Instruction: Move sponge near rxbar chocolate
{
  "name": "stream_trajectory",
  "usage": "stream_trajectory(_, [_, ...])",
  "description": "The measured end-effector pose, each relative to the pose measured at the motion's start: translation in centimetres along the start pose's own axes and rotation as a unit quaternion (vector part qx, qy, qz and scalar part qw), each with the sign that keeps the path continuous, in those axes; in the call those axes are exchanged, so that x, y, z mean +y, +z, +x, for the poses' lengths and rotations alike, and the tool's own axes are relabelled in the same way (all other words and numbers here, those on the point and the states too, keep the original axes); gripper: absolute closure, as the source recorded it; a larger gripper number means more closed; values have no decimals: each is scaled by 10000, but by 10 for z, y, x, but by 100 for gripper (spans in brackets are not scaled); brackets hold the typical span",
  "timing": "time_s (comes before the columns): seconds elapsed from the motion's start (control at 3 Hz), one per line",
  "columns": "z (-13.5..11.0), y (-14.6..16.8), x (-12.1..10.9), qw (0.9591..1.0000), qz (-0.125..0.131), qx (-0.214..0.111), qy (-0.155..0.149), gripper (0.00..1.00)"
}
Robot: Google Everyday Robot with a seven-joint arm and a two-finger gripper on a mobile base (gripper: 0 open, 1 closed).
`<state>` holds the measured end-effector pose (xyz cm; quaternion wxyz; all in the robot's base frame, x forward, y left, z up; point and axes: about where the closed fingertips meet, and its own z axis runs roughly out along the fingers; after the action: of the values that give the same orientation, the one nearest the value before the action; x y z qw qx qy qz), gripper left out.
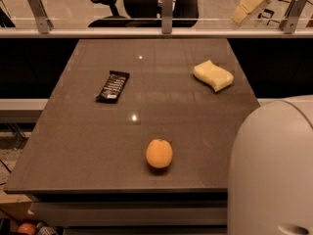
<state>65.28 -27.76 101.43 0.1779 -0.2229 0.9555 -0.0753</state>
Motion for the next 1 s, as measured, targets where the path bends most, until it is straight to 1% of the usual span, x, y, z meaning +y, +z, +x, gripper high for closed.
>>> stream_trajectory(0.33, [-3,22,10,9994,-337,40,-119,0])
stream_trajectory(0.67, [-5,36,22,9977,-638,43,-224,0])
stream_trajectory(1.0, [-10,52,37,9948,-966,1,-331,0])
